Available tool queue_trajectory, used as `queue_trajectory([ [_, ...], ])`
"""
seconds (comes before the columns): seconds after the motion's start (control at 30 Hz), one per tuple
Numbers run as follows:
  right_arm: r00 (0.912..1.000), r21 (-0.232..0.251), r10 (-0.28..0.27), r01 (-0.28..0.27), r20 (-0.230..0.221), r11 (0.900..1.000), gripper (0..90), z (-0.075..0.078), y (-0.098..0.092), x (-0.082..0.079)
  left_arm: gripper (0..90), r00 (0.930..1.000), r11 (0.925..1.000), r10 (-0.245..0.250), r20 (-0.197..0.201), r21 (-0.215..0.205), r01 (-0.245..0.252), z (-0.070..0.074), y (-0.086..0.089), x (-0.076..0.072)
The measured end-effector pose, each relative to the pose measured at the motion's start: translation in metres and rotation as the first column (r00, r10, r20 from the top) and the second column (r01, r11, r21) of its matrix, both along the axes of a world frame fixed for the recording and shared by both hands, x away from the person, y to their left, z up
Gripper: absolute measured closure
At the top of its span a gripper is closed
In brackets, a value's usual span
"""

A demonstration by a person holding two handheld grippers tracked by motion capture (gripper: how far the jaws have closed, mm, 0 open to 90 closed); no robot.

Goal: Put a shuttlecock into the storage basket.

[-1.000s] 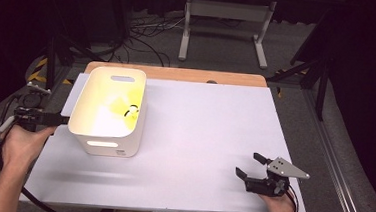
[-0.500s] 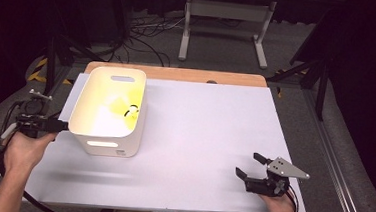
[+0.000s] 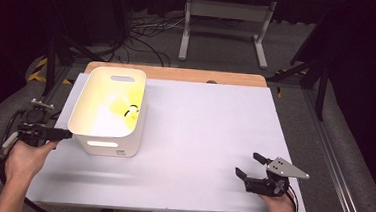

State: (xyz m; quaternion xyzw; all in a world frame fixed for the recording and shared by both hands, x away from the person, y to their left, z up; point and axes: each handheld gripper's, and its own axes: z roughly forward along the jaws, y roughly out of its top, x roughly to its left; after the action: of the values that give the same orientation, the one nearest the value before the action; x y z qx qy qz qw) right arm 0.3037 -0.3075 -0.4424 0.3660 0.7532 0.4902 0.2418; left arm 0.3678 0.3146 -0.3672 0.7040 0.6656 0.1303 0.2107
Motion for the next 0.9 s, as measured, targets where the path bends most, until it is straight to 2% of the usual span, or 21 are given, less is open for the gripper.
queue_trajectory([
  [0.9,1.0000,-0.002,-0.001,0.001,0.001,1.000,15.0,0.000,0.000,0.000,32.9,0.9992,0.9993,-0.036,-0.018,-0.003,0.036,-0.024,-0.012,-0.023],
])
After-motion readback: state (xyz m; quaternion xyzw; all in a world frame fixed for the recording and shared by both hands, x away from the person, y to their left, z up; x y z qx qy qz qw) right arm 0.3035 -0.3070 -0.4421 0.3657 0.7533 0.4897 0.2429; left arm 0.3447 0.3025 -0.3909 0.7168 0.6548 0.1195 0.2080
